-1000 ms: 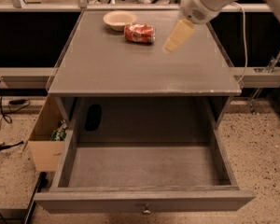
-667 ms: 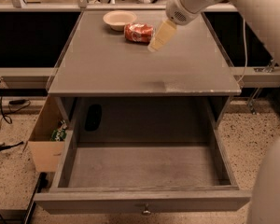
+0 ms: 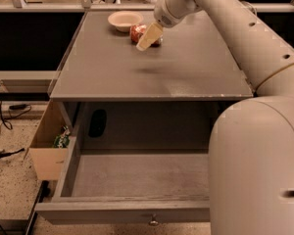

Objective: Place coke can into top drawer

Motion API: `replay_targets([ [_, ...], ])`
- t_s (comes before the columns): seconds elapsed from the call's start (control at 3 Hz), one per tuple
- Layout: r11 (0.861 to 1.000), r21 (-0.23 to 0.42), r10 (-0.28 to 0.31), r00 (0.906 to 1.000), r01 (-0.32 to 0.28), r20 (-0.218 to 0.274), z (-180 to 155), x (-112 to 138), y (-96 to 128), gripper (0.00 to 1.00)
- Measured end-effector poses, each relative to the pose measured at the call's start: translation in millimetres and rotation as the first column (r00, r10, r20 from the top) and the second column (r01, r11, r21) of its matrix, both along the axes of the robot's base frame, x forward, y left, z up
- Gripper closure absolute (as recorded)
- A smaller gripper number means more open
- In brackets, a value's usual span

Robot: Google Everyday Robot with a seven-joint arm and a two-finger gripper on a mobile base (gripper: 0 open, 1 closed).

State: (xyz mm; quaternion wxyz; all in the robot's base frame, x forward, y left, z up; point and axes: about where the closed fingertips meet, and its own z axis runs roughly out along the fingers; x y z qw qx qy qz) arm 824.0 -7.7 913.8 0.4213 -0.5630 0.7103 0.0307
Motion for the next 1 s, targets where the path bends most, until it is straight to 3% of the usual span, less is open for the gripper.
replay_targets([
  [0.33,1.000,-0.001,0.000,1.0000,0.000,0.000,-0.7,0.3,0.3,0.00],
  [1.0,0.999,-0.040,-0.020,0.9986,0.022,0.048,-13.3,27.0,2.4,0.00],
])
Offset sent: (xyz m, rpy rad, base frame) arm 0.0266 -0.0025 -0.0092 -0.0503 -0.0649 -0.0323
